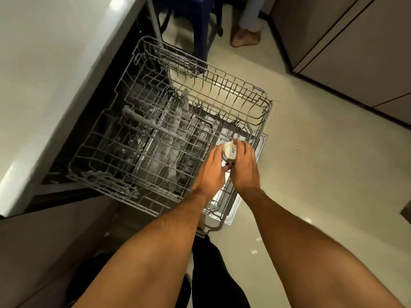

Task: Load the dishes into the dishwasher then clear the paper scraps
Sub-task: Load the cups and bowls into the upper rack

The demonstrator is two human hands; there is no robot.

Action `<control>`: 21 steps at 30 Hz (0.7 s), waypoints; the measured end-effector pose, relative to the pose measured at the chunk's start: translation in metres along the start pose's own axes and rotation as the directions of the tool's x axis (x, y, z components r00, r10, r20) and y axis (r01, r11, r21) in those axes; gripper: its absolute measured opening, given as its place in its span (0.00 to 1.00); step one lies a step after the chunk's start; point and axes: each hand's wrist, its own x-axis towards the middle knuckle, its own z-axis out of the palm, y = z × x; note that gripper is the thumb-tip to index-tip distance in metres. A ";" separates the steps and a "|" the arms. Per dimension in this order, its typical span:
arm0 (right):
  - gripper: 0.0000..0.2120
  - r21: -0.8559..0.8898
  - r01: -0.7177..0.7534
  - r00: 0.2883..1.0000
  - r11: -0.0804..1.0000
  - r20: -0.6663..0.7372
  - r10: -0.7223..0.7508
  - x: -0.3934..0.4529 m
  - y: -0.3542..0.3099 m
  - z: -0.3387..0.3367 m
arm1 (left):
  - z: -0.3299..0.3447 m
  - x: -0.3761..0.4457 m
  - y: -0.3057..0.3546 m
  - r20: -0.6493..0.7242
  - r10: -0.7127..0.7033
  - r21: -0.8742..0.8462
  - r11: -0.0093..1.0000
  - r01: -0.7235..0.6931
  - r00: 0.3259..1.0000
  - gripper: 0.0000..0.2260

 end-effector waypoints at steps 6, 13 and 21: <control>0.39 -0.082 -0.055 0.998 0.995 -0.016 0.053 0.024 0.013 0.007 | 0.014 0.034 -0.002 0.050 -0.020 0.023 1.000 0.019 0.999 0.35; 0.35 -0.178 -0.075 0.990 0.981 0.105 0.094 0.049 0.010 0.015 | 0.026 0.056 -0.012 0.070 -0.075 -0.013 0.997 0.076 0.995 0.38; 0.36 -0.324 0.003 0.976 0.946 0.208 0.068 0.054 0.010 0.028 | 0.027 0.056 -0.014 0.078 -0.032 0.046 0.999 0.028 0.996 0.21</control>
